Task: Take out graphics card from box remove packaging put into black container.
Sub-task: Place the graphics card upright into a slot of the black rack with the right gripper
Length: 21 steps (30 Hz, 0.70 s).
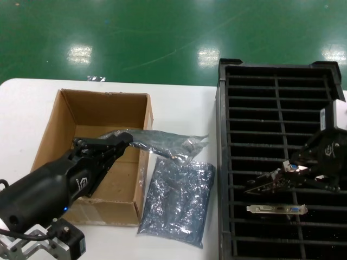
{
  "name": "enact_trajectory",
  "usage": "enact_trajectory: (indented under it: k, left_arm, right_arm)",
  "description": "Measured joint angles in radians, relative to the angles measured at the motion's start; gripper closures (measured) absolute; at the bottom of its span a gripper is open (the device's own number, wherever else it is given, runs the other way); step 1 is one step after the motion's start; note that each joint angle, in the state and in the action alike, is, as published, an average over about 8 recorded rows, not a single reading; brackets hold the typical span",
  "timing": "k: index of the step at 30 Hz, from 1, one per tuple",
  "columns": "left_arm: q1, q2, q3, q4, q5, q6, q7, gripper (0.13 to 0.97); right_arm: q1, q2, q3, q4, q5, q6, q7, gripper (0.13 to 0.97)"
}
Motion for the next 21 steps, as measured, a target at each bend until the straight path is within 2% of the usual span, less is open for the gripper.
enact_trajectory:
  k: [21]
  left_arm:
    - [0.0,0.0,0.0,0.0,0.0,0.0,0.0,0.958]
  right_arm:
    - [0.025,0.038,-0.058,0.062,0.044,-0.001,0.046,0.891]
